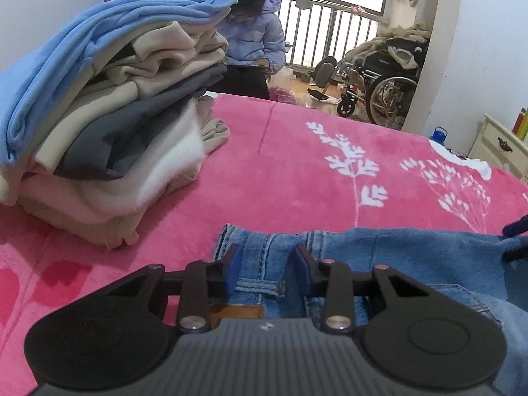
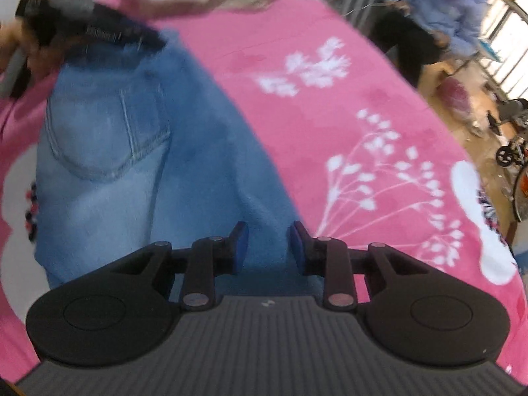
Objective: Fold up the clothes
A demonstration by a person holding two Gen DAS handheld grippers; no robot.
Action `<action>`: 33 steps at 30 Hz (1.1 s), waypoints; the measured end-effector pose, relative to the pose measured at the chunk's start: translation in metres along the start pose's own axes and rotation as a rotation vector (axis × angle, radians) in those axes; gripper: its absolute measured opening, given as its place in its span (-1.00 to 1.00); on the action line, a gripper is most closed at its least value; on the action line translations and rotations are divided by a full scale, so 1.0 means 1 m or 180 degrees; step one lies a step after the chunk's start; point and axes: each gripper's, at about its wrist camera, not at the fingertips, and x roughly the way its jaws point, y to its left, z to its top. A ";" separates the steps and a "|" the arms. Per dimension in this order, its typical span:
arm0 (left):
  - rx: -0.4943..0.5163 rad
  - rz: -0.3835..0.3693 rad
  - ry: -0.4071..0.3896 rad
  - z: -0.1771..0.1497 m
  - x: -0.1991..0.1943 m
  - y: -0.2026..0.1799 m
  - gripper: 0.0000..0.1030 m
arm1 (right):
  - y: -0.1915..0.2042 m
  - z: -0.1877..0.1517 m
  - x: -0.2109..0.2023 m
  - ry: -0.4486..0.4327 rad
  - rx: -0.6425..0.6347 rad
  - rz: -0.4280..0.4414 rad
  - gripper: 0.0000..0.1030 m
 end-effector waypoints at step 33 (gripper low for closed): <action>-0.0197 -0.0374 -0.0129 -0.009 0.005 0.027 -0.35 | -0.081 -0.141 -0.358 -0.0248 0.3433 -0.2967 -0.50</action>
